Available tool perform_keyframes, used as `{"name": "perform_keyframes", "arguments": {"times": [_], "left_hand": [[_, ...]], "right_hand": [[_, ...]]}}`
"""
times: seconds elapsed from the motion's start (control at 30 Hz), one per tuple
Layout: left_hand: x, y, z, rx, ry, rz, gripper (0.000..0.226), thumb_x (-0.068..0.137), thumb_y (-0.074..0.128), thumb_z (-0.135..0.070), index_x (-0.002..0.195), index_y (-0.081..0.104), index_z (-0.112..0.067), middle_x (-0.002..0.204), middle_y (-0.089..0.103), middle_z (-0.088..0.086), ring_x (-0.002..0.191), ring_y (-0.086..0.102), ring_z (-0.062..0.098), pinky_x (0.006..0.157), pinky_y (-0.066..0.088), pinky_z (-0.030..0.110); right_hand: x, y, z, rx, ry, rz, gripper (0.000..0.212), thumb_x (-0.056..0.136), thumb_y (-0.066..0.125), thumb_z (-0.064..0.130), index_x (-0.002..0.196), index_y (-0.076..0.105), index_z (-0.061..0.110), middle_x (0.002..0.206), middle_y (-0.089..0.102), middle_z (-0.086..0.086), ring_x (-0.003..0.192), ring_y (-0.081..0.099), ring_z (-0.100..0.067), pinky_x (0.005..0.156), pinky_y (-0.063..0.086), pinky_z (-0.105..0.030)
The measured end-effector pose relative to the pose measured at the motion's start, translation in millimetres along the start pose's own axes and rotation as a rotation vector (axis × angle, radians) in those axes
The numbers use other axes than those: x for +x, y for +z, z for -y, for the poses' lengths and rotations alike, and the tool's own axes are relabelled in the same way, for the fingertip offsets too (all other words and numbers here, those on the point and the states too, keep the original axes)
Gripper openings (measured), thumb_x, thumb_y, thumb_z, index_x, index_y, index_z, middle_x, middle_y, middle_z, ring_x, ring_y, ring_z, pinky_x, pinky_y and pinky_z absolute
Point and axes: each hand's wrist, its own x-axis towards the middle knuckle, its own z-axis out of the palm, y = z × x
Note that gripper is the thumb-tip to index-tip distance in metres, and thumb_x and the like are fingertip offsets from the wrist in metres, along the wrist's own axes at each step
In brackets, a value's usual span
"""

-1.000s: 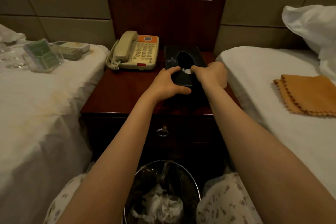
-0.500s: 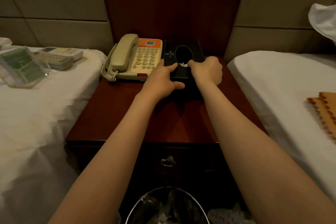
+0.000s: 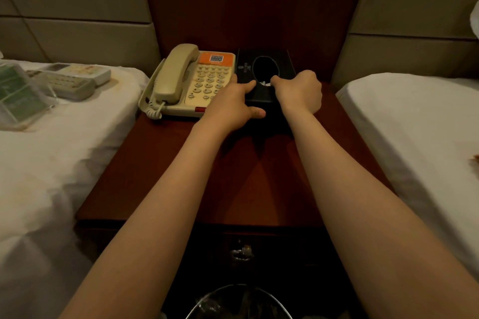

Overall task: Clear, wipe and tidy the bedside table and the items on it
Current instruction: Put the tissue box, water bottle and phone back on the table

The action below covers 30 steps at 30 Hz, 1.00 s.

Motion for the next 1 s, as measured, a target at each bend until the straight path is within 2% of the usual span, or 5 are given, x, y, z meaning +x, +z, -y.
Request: {"name": "perform_keyframes", "arguments": {"times": [0.33,0.53,0.6,0.73,1.0], "left_hand": [[-17.1,0.8,-4.2,0.023,-0.024,-0.029,0.071,0.09,0.059,-0.026,0.149,0.02,-0.023,0.159,0.004,0.007,0.145,0.009,0.023,0.115,0.016,0.033],[-43.2,-13.1,1.0,-0.013,-0.06,-0.145,0.057,0.092,0.055,-0.017,0.144,0.035,-0.019,0.15,0.03,0.009,0.136,0.033,0.024,0.107,0.031,0.032],[-57.2,-19.7,4.1,-0.039,-0.081,-0.171,0.053,0.09,0.054,-0.013,0.141,0.041,-0.021,0.146,0.037,0.009,0.13,0.04,0.024,0.1,0.037,0.031],[-90.0,-38.3,18.8,-0.062,-0.151,-0.239,0.049,0.088,0.054,-0.012,0.136,0.047,-0.022,0.14,0.046,0.008,0.123,0.048,0.023,0.096,0.042,0.03],[-154.3,-81.7,50.5,-0.035,-0.307,-0.375,0.039,0.086,0.055,-0.015,0.125,0.058,-0.021,0.128,0.058,0.006,0.118,0.053,0.021,0.092,0.041,0.027]], "right_hand": [[-8.8,-0.4,0.6,-0.11,-0.108,-0.021,0.045,0.085,0.062,0.038,0.118,0.056,0.008,0.118,0.06,-0.008,0.106,0.059,-0.025,0.082,0.049,-0.035],[-42.5,-10.3,-0.2,-0.166,-0.319,0.022,0.042,0.092,0.055,0.024,0.132,0.051,0.01,0.135,0.051,-0.006,0.127,0.045,-0.02,0.118,0.014,-0.041],[-54.2,-10.2,2.3,-0.152,-0.338,0.077,0.041,0.092,0.053,0.025,0.131,0.052,0.011,0.134,0.053,-0.007,0.125,0.048,-0.021,0.117,0.011,-0.04],[-79.3,-4.6,17.3,-0.009,-0.352,0.199,0.037,0.092,0.055,0.024,0.127,0.057,0.013,0.128,0.057,-0.005,0.114,0.056,-0.021,0.089,0.044,-0.028],[-143.4,9.7,46.5,0.047,-0.396,0.402,0.028,0.089,0.058,0.024,0.114,0.066,0.014,0.115,0.064,-0.005,0.104,0.058,-0.02,0.08,0.047,-0.03]]}}
